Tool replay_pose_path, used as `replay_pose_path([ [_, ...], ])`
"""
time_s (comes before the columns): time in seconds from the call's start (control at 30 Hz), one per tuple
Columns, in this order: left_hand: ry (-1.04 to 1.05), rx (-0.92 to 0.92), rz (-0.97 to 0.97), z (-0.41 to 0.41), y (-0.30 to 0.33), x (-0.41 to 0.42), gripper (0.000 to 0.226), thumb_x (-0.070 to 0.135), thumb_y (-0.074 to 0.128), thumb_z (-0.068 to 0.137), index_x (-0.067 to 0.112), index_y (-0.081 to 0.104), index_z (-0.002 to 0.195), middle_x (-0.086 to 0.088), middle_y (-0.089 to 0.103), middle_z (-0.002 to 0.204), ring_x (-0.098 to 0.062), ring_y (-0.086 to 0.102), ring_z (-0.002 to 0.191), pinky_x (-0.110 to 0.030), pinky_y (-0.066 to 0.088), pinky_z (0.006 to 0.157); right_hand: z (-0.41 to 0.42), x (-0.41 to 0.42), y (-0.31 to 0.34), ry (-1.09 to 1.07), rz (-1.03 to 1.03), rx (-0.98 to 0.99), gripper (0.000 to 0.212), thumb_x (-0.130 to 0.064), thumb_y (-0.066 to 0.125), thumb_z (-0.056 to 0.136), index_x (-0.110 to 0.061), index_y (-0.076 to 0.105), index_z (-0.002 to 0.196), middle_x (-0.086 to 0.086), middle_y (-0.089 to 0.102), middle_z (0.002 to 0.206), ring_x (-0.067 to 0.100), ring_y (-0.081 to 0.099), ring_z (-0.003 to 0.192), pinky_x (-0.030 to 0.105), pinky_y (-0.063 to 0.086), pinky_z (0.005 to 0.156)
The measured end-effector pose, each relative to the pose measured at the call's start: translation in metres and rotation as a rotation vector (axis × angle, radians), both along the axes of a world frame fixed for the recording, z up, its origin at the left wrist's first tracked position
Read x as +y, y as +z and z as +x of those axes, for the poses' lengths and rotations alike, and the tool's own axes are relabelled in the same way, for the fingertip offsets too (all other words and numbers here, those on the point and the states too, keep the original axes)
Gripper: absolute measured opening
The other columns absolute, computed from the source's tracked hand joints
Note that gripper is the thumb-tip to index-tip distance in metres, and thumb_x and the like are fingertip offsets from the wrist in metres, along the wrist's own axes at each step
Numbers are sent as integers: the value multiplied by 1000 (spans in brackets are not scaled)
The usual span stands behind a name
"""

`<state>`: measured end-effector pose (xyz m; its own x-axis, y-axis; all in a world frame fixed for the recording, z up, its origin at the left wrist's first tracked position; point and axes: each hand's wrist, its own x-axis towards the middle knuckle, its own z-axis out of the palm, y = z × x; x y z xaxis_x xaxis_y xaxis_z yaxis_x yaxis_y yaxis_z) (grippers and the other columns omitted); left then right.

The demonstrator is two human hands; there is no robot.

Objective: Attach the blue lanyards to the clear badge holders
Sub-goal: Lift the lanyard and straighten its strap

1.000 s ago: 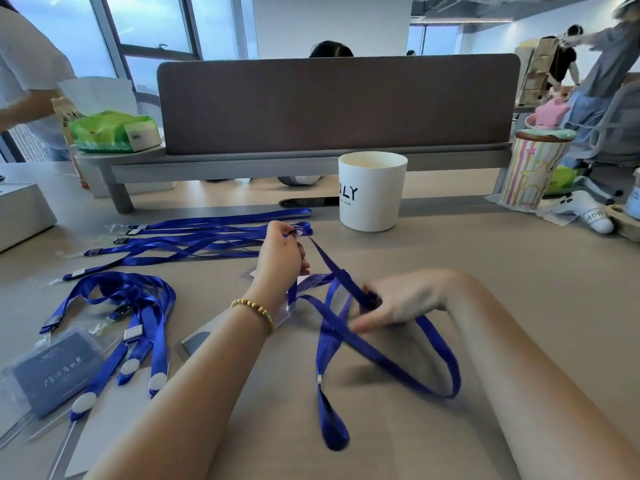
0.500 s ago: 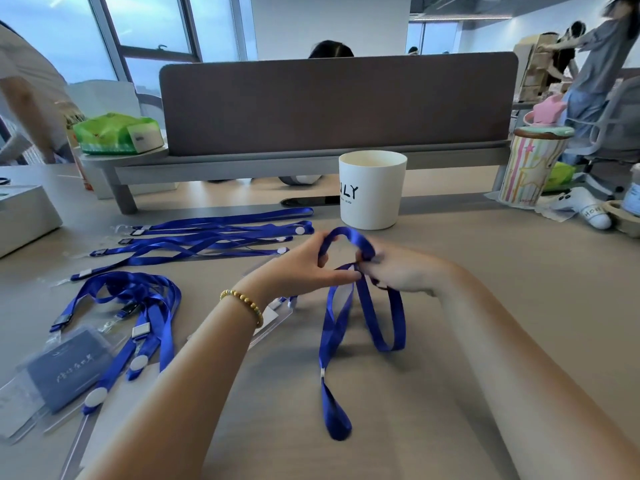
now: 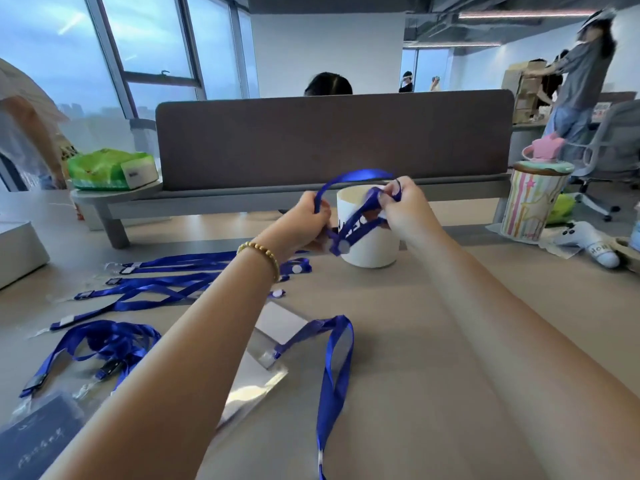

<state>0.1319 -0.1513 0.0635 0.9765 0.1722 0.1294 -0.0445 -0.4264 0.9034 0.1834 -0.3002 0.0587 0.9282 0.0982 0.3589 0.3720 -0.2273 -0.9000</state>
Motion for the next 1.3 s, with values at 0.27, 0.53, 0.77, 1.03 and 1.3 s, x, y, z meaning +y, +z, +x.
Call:
replay_pose_path([
  [0.27, 99, -169, -220, 118, 38, -4, 6, 8, 41, 95, 14, 39, 93, -4, 45, 76, -12, 51, 55, -22, 56, 52, 101, 12, 42, -249, -58, -209, 14, -9, 35, 97, -15, 33, 86, -5, 41, 79, 19, 40, 80, 18, 33, 54],
  [0.53, 73, -66, 534, 155, 6, -4, 27, 19, 61, 85, 10, 46, 105, -3, 53, 83, -22, 55, 88, -28, 44, 75, 139, 17, 13, -222, -872, -94, 9, -8, 44, 90, -13, 50, 95, 17, 61, 110, 36, 55, 103, 34, 34, 78],
  [0.77, -5, 105, 488, 133, 20, -1, 108, 43, 68, 78, 7, -6, 147, -10, 25, 152, -25, 30, 137, -33, 31, 107, 113, 15, 27, -181, -1013, 149, 58, -33, 56, 89, -13, 29, 137, 12, 39, 140, 32, 29, 133, 41, 26, 105],
  [1.03, 82, -31, 378, 40, -18, 27, 53, 28, 56, 90, 13, 37, 138, -11, 46, 137, -22, 48, 122, -30, 38, 97, 32, 19, -13, -303, -483, -286, 44, -2, 42, 85, -14, 48, 128, 7, 51, 127, 29, 39, 122, 37, 28, 98],
  [1.3, 149, 158, 427, -58, -111, 61, 40, 26, 57, 88, 21, 49, 127, -3, 54, 128, -15, 52, 113, -23, 42, 90, -65, 50, -87, -28, -645, -415, 21, -9, 45, 89, -10, 62, 101, 7, 64, 100, 28, 56, 96, 35, 40, 80],
])
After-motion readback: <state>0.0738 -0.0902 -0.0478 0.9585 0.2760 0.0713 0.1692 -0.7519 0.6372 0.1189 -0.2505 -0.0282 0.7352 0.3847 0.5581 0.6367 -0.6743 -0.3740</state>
